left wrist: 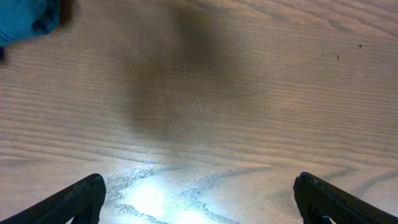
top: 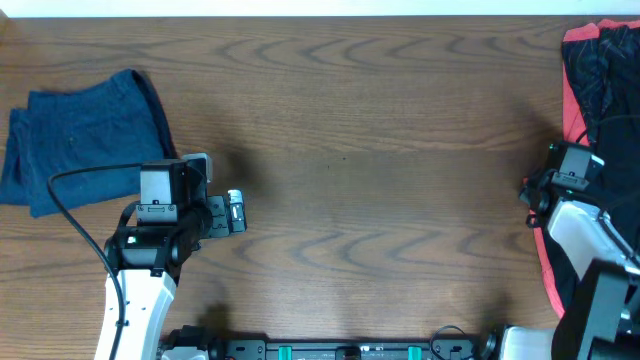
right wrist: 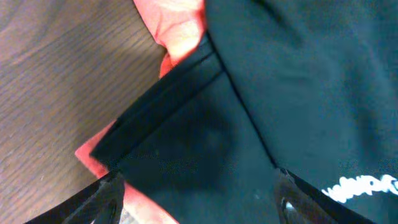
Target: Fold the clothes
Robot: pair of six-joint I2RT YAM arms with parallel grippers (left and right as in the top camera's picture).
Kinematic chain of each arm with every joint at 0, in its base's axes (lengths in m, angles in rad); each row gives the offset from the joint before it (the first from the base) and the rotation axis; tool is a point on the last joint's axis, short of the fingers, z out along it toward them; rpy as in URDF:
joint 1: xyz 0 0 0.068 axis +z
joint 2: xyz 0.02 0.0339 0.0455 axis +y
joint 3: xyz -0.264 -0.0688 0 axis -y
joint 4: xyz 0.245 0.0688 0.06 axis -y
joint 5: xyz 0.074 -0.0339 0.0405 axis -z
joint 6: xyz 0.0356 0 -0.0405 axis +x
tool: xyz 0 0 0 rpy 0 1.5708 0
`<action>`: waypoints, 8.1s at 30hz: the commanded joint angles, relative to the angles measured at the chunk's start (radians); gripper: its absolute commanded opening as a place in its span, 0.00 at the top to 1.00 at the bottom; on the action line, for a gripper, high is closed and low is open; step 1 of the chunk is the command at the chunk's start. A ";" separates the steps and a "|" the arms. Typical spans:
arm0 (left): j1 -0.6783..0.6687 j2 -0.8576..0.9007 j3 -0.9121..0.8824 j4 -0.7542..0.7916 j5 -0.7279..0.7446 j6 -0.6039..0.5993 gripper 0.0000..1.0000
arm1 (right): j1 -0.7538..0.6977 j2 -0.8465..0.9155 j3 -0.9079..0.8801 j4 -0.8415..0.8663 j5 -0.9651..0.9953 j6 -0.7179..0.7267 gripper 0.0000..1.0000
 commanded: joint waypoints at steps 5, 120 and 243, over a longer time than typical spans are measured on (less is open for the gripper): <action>0.005 0.004 0.018 -0.002 0.006 -0.013 0.02 | -0.007 0.093 0.017 0.051 0.003 0.021 0.28; 0.005 0.004 0.018 -0.001 0.006 -0.013 0.02 | 0.793 0.112 0.311 0.473 -0.565 -0.031 0.58; -0.185 0.547 0.150 0.062 0.387 -0.303 0.10 | 0.145 -0.312 0.311 -0.588 -0.352 -0.036 0.01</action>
